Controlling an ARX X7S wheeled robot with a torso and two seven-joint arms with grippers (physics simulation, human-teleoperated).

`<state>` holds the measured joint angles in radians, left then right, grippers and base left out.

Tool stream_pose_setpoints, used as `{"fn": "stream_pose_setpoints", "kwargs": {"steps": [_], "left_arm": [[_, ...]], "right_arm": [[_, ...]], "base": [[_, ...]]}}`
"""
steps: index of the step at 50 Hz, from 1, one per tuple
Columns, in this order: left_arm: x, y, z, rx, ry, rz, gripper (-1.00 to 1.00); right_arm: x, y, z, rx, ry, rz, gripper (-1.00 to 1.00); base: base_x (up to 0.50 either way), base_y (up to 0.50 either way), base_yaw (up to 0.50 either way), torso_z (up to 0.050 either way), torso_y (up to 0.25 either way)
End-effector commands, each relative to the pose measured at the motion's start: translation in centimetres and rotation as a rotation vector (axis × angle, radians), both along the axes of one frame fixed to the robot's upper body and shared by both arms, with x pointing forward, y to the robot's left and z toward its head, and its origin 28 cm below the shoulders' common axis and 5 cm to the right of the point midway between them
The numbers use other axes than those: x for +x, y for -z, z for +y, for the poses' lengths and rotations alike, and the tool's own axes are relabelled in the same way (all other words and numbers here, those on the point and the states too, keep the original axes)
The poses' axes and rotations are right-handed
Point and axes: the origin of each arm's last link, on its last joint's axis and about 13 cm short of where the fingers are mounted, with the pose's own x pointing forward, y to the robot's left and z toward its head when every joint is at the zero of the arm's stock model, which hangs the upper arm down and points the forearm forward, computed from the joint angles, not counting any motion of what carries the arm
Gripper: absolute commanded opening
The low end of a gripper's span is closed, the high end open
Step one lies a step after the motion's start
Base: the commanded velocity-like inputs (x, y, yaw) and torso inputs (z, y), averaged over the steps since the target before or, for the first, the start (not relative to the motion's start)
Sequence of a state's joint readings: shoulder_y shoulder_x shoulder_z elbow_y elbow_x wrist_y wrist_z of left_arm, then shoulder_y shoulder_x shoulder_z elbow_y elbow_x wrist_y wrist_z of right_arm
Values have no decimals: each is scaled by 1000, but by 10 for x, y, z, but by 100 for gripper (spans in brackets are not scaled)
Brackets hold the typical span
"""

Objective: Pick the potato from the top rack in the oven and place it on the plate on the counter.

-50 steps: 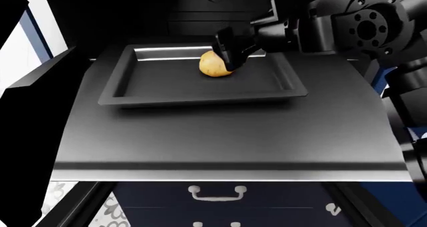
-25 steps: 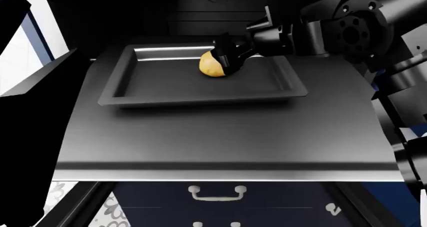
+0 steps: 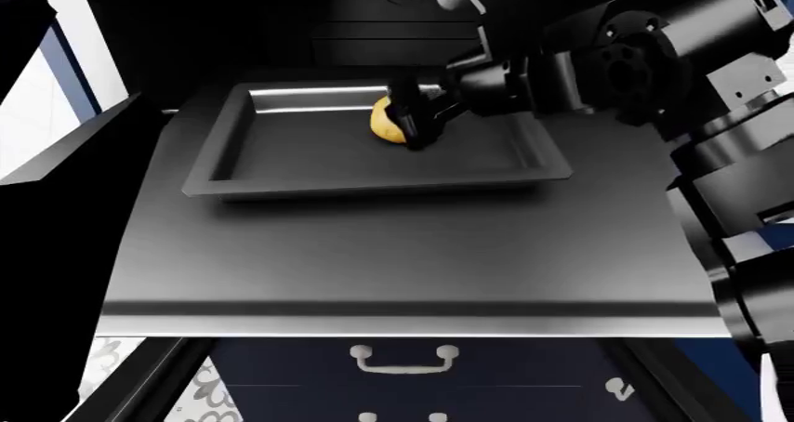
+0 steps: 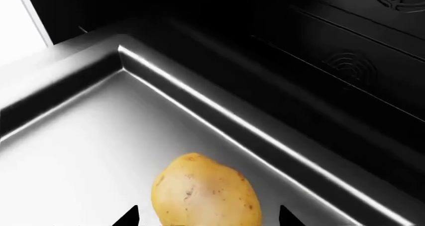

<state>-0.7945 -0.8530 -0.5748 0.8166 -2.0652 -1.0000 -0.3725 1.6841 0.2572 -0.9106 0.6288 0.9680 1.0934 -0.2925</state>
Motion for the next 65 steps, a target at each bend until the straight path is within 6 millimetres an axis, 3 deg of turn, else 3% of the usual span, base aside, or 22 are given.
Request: {"fn": "stream_pose_setpoints", "kwargs": {"steps": [1,59,60,65], "left_arm": [[0,0,1,0,-1,1,100],[0,2,0,1,-1,7,100],[0,1,0,0,-2,7,100],[0,2,0,0,-2,9,100]], "right_arm": [[2,5,2,-16,-4,16,100],[10,24,4,-62,-2,44,100],[10,24,4,-63,-8,43,-100],[10,26,5,-56,-9,47,-100]], "base": [[0,0,0,0,0],[0,0,0,0,0],[0,0,0,0,0],[0,0,0,0,0]]}}
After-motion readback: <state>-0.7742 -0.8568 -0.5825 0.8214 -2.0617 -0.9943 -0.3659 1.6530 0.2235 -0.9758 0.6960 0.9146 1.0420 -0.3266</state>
